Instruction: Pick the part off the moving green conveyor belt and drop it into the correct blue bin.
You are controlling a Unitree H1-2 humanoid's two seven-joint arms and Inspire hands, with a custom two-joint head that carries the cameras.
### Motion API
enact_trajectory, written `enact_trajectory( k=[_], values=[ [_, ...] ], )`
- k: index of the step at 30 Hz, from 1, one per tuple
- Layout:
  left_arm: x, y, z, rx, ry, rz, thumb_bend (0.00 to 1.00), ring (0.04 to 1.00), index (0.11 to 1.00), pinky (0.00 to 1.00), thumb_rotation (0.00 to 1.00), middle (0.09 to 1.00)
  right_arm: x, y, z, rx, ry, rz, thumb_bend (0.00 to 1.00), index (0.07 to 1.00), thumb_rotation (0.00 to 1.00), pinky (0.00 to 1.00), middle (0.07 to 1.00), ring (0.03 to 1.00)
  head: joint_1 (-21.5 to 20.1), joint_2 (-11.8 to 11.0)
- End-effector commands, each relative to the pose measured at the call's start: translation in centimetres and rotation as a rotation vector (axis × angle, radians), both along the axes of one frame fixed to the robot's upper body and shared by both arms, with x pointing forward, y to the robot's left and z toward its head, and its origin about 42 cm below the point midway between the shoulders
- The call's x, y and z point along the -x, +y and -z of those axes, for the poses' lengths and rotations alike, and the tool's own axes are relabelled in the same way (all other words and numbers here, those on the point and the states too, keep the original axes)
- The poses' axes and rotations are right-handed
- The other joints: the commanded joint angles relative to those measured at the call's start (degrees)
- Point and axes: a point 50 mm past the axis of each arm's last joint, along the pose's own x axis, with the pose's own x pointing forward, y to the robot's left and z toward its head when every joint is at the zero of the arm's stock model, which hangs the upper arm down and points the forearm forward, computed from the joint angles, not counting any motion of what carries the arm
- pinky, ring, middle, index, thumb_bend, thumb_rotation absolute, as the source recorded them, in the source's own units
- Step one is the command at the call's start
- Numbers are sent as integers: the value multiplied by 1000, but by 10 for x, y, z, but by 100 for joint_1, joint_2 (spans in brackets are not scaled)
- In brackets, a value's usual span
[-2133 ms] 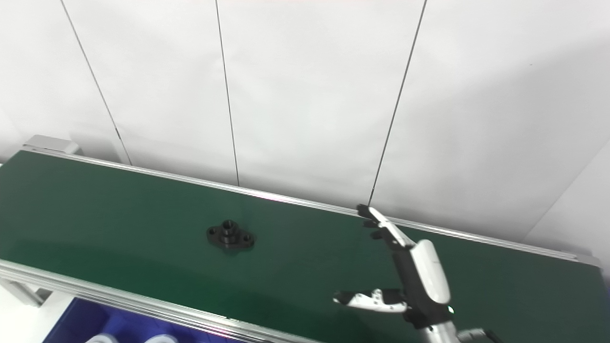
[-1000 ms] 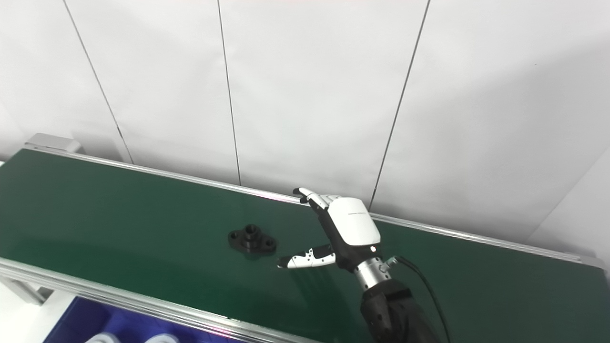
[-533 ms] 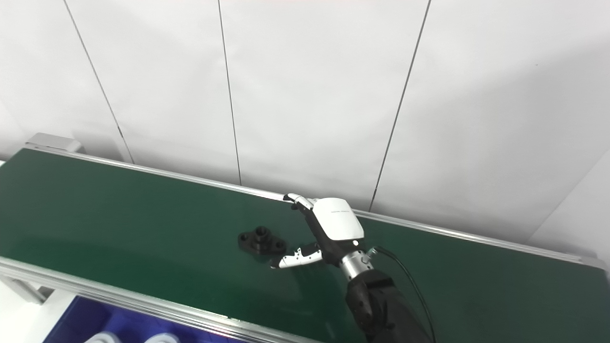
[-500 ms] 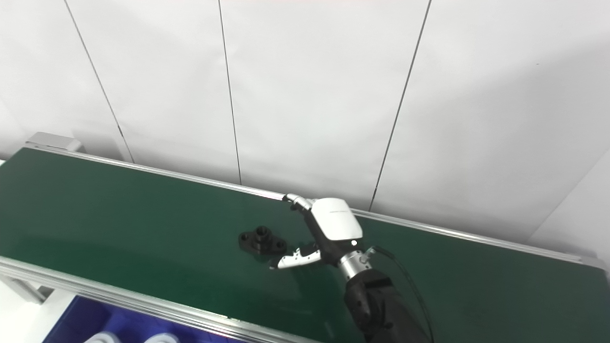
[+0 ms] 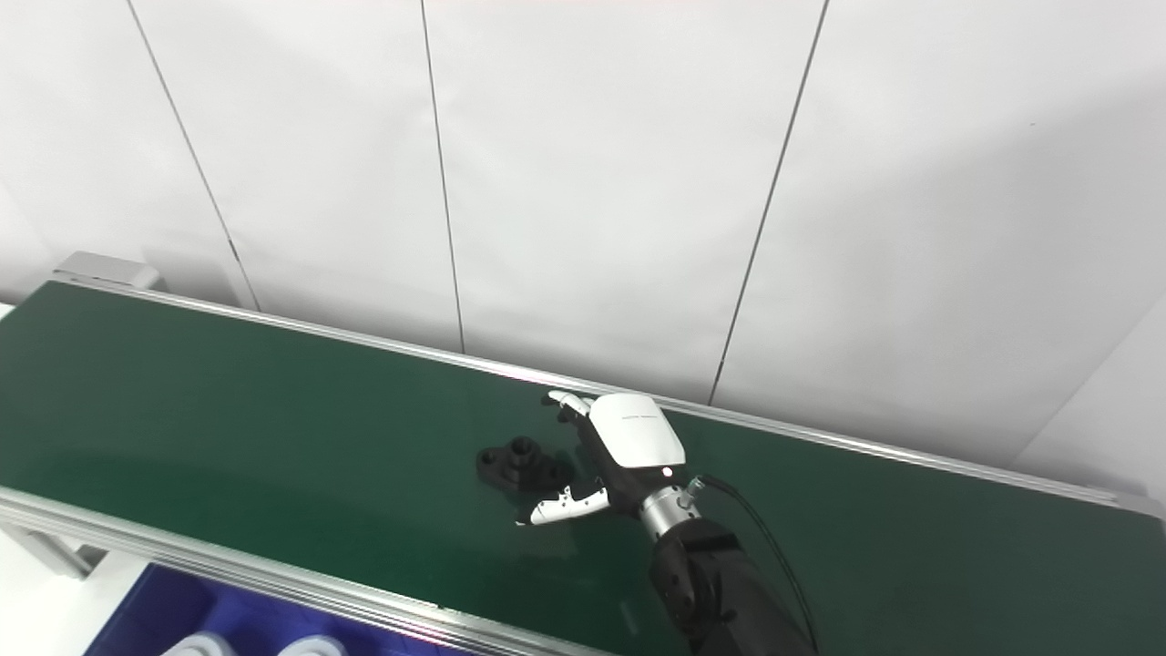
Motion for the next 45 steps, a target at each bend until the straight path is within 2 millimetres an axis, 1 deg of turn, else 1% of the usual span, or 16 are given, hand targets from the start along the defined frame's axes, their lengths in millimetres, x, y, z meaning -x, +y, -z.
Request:
enact_trajectory(
  k=[1, 11, 13, 16, 17, 18, 20, 21, 22, 23, 26, 30, 34, 40, 42, 45],
  values=[
    [2, -10, -8, 40, -23, -14, 842, 793, 774, 725, 785, 795, -10, 19, -26, -36, -67, -11, 933, 841, 614, 742, 760, 752, 9, 13],
    [4, -13, -10, 40, -28, -23, 841, 787, 772, 722, 787, 794, -9, 21, -17, -3, -22, 3, 916, 813, 605, 717, 768, 746, 57, 62],
    [5, -14, -10, 46, -25, -22, 840, 794, 776, 729, 784, 798, -9, 22, -16, 5, -24, 3, 913, 803, 600, 691, 758, 727, 68, 77],
    [6, -13, -12, 45, -31, -16, 820, 799, 782, 733, 782, 803, -8, 25, -15, 24, -19, 4, 876, 768, 575, 587, 716, 658, 84, 103],
    [6, -13, -12, 44, -34, -15, 805, 798, 785, 730, 778, 805, -7, 26, -15, 29, -14, 4, 830, 746, 521, 523, 682, 614, 84, 103],
    [6, -13, -12, 48, -33, -15, 801, 798, 786, 729, 777, 806, -6, 27, -14, 28, -8, 3, 815, 738, 503, 502, 670, 599, 97, 107],
    [6, -13, -12, 56, -28, -17, 793, 797, 785, 730, 761, 804, -5, 27, -10, 23, 7, 7, 727, 670, 256, 370, 558, 461, 97, 107],
    [6, -13, -13, 58, -28, -19, 795, 796, 784, 729, 757, 802, -5, 27, -8, 25, 20, 14, 630, 583, 132, 323, 520, 404, 97, 107],
    [6, -13, -13, 58, -29, -19, 797, 792, 782, 726, 754, 800, -5, 27, -6, 35, 28, 25, 568, 535, 54, 290, 483, 368, 97, 107],
    [7, -13, -13, 57, -29, -20, 798, 791, 781, 726, 754, 801, -5, 27, -4, 55, 32, 37, 537, 524, 17, 262, 439, 344, 97, 107],
    [7, -14, -14, 61, -30, -21, 799, 790, 780, 726, 749, 800, -5, 26, -1, 175, 49, 84, 517, 535, 3, 258, 470, 367, 105, 139],
    [7, -13, -14, 57, -35, -15, 788, 794, 790, 730, 751, 809, -6, 24, -3, 290, 131, 144, 511, 537, 0, 339, 512, 400, 106, 172],
    [7, -12, -15, 55, -37, -14, 794, 794, 791, 732, 753, 810, -6, 24, -9, 444, 190, 165, 509, 547, 0, 364, 512, 407, 99, 181],
    [6, -12, -15, 52, -39, -14, 801, 790, 790, 724, 754, 807, -5, 20, -20, 542, 248, 153, 505, 578, 0, 345, 494, 399, 66, 210],
    [6, -11, -15, 53, -40, -11, 792, 794, 792, 728, 749, 811, -5, 19, -23, 564, 259, 144, 511, 517, 0, 344, 524, 419, 66, 210],
    [6, -11, -15, 57, -37, -12, 780, 787, 789, 721, 741, 806, -5, 18, -29, 582, 268, 128, 504, 578, 0, 356, 489, 398, 46, 219]
  ],
)
